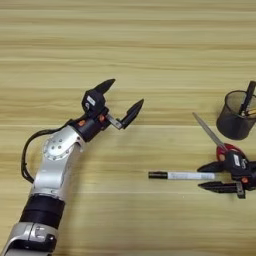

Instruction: Move the objects on the table

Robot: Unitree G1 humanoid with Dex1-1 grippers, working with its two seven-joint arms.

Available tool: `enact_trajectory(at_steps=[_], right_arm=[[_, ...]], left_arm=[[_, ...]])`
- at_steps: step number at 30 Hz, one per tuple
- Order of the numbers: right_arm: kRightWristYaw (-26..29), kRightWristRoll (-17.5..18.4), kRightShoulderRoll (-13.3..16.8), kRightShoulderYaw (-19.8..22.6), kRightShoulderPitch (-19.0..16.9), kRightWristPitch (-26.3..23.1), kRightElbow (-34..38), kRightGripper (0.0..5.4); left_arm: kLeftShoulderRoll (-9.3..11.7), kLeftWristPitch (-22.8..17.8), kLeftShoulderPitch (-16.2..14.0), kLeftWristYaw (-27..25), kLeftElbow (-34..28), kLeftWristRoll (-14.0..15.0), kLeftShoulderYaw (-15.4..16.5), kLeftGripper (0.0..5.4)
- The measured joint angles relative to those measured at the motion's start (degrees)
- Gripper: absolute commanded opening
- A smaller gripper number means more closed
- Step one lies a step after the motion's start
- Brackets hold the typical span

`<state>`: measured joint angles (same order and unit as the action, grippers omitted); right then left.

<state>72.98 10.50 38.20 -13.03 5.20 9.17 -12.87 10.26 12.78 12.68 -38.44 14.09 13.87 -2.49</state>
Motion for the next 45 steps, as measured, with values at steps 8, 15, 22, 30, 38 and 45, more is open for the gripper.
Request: enact_trajectory(at_steps=[8, 15, 22, 30, 38, 45], right_arm=[[0.1, 0.4, 0.3, 0.2, 0.0, -0.1, -0.3, 0.75], [0.1, 0.6, 0.4, 0.6, -0.1, -0.2, -0.3, 0.75], [0.1, 1.4, 0.9, 2.0, -1.1, -1.3, 1.7, 0.75], [0.1, 6.0, 2.0, 5.6, -1.7, -4.0, 9.4, 0.75], [0.0, 11.3, 6.0, 11.8, -1.6, -8.0, 18.1, 0.75], [1.0, 13.4, 11.1, 16.9, 3.1, -11.5, 19.2, 0.75]], left_arm=[[0.1, 0.0, 0.0, 0.0, 0.0, 0.0, 0.0, 5.40], [0.1, 0.0, 0.0, 0.0, 0.0, 0.0, 0.0, 5.40], [0.1, 0.0, 0.0, 0.0, 0.0, 0.0, 0.0, 5.40], [0.0, 0.0, 0.0, 0.1, 0.0, 0.0, 0.0, 5.40], [-0.1, 0.1, 0.0, 0.1, 0.6, 0.0, -0.1, 5.40], [-0.4, 0.4, 0.0, 0.2, 1.1, -0.1, -0.2, 5.40]])
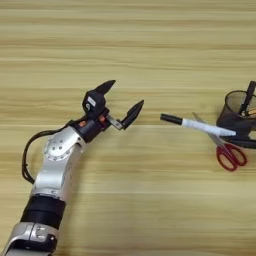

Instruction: Move the objects on the table

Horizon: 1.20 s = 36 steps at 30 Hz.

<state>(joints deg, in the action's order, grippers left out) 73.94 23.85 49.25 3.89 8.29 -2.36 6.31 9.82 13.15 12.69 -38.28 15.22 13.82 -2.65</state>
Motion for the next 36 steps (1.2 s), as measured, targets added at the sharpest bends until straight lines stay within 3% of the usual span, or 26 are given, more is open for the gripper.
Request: enact_trajectory(at_steps=[10, 19, 28, 36], right_arm=[[3.0, -0.5, 4.9, 1.6, 8.8, -3.4, -7.8, 0.75], [7.1, -4.4, 9.9, 1.2, 16.0, -3.2, -18.8, 0.75], [11.5, -10.9, 13.9, -1.5, 25.7, -2.0, -31.2, 0.75], [14.9, -16.9, 15.8, -5.1, 32.1, 0.8, -41.3, 0.75]], left_arm=[[-0.1, 0.3, 0.0, 0.1, 0.2, 0.0, -0.1, 5.40], [-0.1, 0.6, 0.0, 0.0, 0.4, 0.0, -0.1, 5.40], [-0.2, 0.7, 0.0, 0.0, 1.3, 0.0, -0.4, 5.40], [-0.3, 0.7, 0.1, 0.0, 1.9, 0.0, -0.5, 5.40]])
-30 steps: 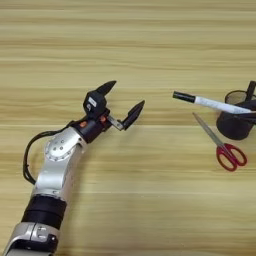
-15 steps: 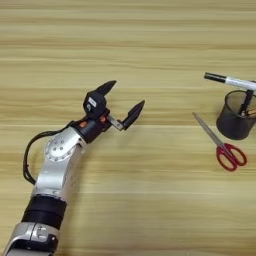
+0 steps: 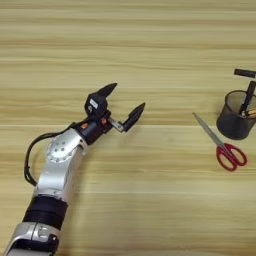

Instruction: Move the objects on the table

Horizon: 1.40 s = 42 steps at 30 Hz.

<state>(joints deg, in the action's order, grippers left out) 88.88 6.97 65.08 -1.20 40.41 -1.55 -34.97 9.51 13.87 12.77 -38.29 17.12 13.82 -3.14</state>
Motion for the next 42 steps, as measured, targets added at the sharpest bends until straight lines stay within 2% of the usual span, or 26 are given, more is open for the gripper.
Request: enact_trajectory(at_steps=[7, 11, 22, 27, 34, 42], right_arm=[[0.6, -7.6, -0.1, -5.0, 6.6, 4.8, -8.2, 0.75], [1.6, -9.9, -0.7, -7.2, 9.2, 6.1, -9.7, 0.75], [2.6, -14.6, -5.7, -11.7, 15.3, 7.4, -12.9, 0.75], [2.8, -16.5, -7.6, -13.7, 16.5, 8.5, -14.3, 0.75], [2.8, -17.9, -7.9, -14.8, 17.1, 9.9, -16.8, 0.75], [2.9, -18.0, -7.8, -15.1, 17.1, 10.8, -17.0, 0.75]], left_arm=[[0.0, 0.1, 0.1, 0.0, 0.5, 0.0, 0.0, 5.40], [-0.1, 0.1, 0.1, 0.0, 0.5, 0.0, 0.0, 5.40], [-1.1, 0.1, 0.0, 0.0, 0.6, 0.0, -0.1, 5.40], [-1.2, 0.1, 0.0, 0.1, 0.6, 0.0, -0.1, 5.40], [-1.4, 0.1, -0.1, 0.1, 0.5, 0.0, -0.1, 5.40], [-1.4, 0.1, -0.1, 0.1, 0.5, 0.0, -0.1, 5.40]])
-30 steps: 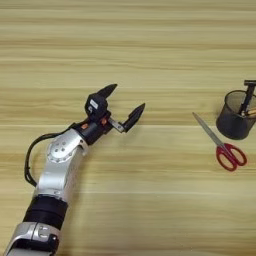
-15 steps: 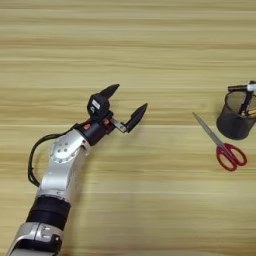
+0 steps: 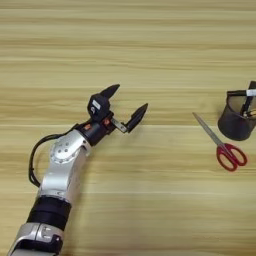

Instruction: Move the objects on the table

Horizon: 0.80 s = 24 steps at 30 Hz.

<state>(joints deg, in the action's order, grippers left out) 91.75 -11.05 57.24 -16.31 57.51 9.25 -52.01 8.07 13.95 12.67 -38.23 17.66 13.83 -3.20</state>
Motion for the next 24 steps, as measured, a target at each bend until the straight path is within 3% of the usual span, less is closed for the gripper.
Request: enact_trajectory(at_steps=[14, 24], right_arm=[[0.0, 2.2, 0.4, 3.4, 0.1, -1.3, -1.4, 0.75], [0.1, 3.0, 2.5, 1.9, -1.6, -1.3, -0.9, 0.75]], left_arm=[[0.0, 0.3, 0.0, -0.1, 1.0, 0.0, 0.1, 5.40], [0.0, 0.4, 0.0, -0.2, 1.5, 0.0, 0.2, 5.40]])
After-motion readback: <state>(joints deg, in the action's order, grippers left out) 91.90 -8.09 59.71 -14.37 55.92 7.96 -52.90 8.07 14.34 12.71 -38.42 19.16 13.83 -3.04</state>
